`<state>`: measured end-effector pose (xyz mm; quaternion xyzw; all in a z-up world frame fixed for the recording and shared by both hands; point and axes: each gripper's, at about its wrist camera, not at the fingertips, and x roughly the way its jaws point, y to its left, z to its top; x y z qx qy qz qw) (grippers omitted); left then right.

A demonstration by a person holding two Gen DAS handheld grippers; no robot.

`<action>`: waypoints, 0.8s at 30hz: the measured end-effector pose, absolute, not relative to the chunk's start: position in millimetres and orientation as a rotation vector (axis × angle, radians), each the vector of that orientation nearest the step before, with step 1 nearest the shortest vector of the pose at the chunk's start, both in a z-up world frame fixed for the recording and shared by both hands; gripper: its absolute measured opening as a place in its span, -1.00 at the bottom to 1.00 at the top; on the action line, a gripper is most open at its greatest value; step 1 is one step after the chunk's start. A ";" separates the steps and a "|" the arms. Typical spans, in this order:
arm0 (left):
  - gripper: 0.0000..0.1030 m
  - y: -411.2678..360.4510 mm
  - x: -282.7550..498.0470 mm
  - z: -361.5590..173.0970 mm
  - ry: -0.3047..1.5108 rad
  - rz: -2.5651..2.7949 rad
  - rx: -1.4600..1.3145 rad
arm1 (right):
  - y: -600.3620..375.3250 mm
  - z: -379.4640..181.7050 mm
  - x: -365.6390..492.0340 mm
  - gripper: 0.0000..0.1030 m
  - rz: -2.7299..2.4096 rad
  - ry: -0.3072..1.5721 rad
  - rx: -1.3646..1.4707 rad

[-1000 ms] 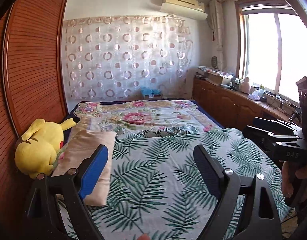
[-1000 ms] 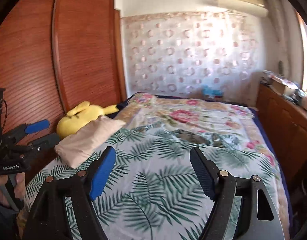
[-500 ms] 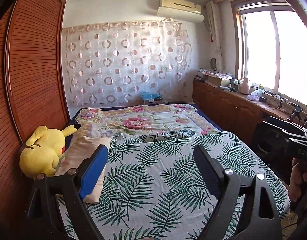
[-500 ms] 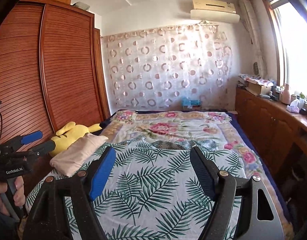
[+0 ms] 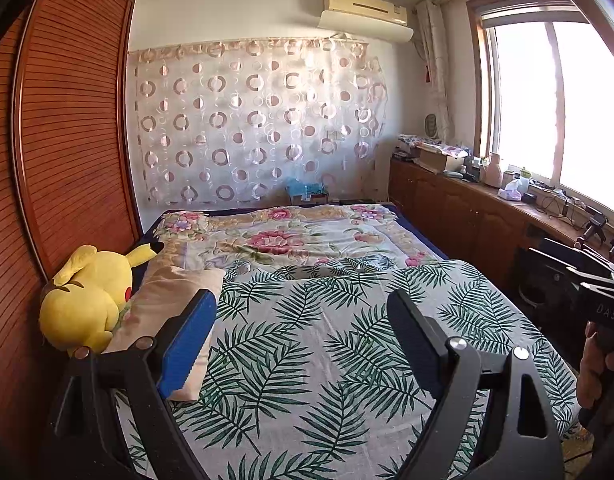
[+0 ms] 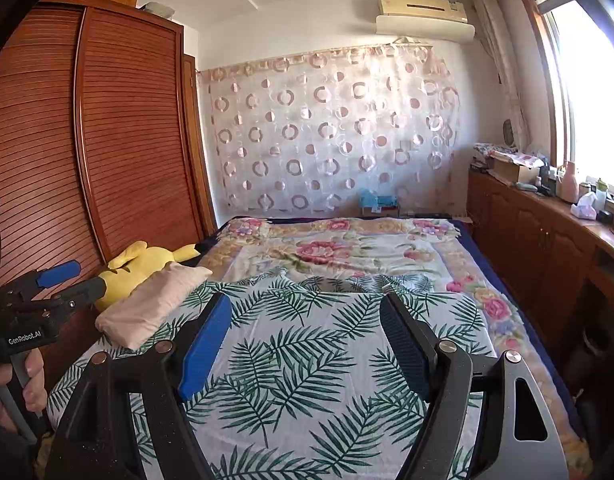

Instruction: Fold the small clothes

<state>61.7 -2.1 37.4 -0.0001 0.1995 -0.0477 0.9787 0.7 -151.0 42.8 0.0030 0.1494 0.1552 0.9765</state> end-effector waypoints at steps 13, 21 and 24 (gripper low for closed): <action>0.70 -3.3 62.5 33.3 0.410 -0.099 0.006 | -155.9 43.0 3.4 0.52 0.316 0.303 0.002; 0.70 -3.3 62.5 33.5 0.410 -0.099 0.006 | -158.6 44.4 4.4 0.52 0.321 0.305 0.001; 0.70 -3.4 62.1 33.0 0.411 -0.098 0.006 | -160.5 43.6 4.7 0.52 0.321 0.303 -0.002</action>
